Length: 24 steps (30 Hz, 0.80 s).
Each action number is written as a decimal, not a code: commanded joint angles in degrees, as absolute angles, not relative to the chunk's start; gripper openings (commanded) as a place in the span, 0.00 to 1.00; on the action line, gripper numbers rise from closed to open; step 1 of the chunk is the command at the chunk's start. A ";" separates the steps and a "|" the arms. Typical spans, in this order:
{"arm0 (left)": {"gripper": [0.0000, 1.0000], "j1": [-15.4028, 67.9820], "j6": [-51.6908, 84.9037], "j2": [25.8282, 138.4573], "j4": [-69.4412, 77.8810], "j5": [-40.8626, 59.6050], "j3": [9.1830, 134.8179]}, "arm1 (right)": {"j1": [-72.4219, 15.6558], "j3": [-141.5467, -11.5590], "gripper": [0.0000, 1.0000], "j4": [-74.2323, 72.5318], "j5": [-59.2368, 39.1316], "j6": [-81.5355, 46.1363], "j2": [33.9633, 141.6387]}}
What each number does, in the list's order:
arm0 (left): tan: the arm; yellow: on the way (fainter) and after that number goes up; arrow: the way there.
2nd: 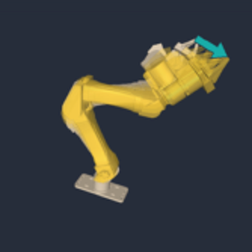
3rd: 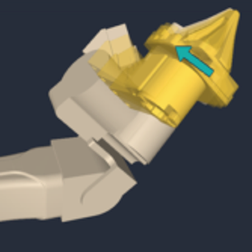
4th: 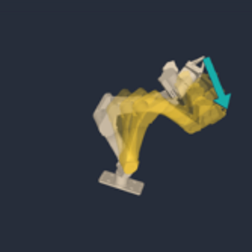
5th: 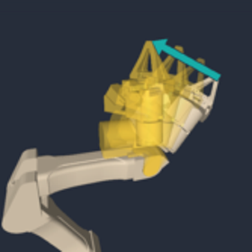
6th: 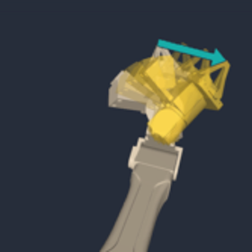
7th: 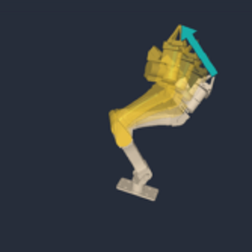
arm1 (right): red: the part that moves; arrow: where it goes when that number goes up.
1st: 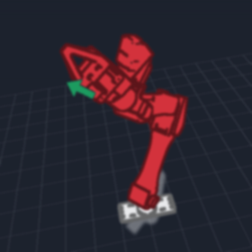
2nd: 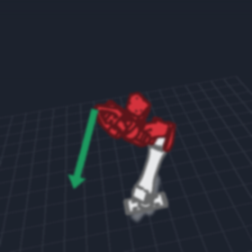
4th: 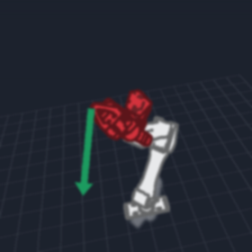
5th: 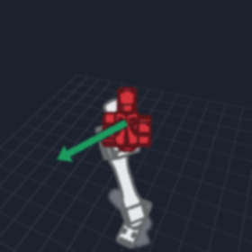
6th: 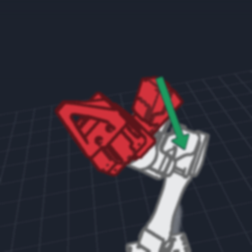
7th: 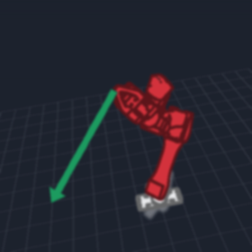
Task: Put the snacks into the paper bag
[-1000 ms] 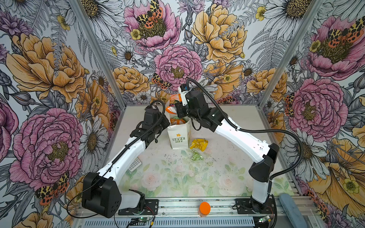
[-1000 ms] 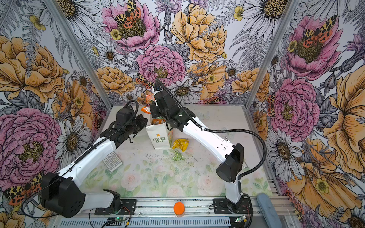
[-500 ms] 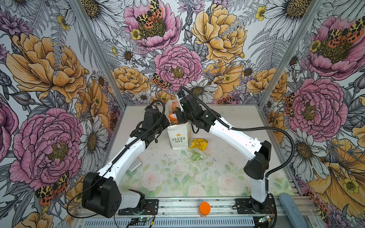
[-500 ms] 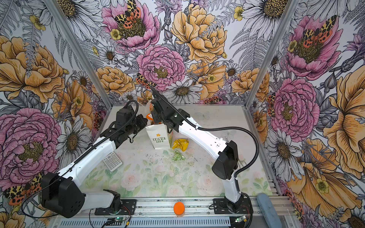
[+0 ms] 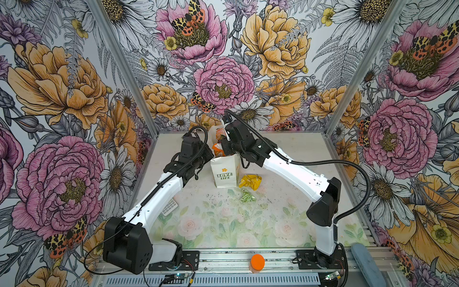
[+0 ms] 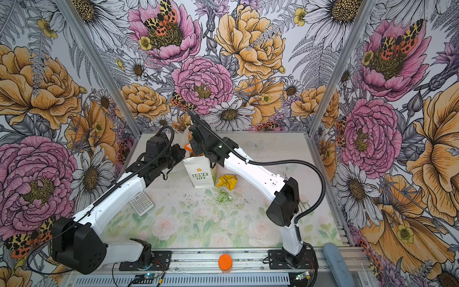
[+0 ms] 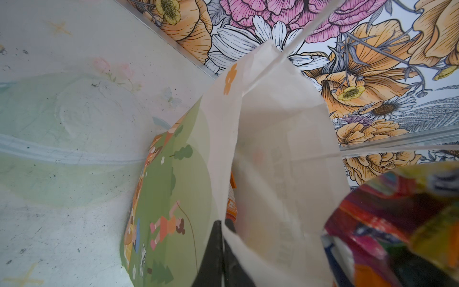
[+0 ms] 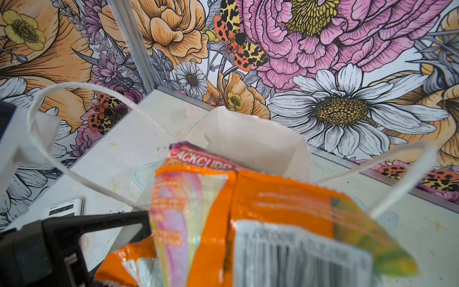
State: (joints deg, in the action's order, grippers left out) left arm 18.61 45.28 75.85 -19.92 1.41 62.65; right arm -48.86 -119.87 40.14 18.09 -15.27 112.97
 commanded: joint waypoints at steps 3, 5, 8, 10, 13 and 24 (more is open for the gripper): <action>0.00 18.93 45.27 75.76 -22.27 1.19 61.89 | -49.48 -122.61 0.35 38.94 19.82 -14.43 113.02; 0.00 18.87 45.27 75.67 -22.29 1.14 61.87 | -49.48 -122.61 0.36 38.97 19.95 -14.36 112.94; 0.00 18.93 45.26 75.67 -22.28 1.16 61.83 | -49.57 -122.52 0.37 38.98 19.95 -14.34 112.87; 0.00 18.91 45.22 75.68 -22.31 1.14 61.79 | -49.66 -122.61 0.38 39.02 19.95 -14.33 112.75; 0.00 18.90 45.26 75.72 -22.31 1.16 61.85 | -49.74 -122.60 0.39 39.05 19.95 -14.24 112.56; 0.00 18.90 45.18 75.47 -22.26 1.07 61.76 | -49.83 -123.03 0.42 39.02 19.78 -14.22 113.08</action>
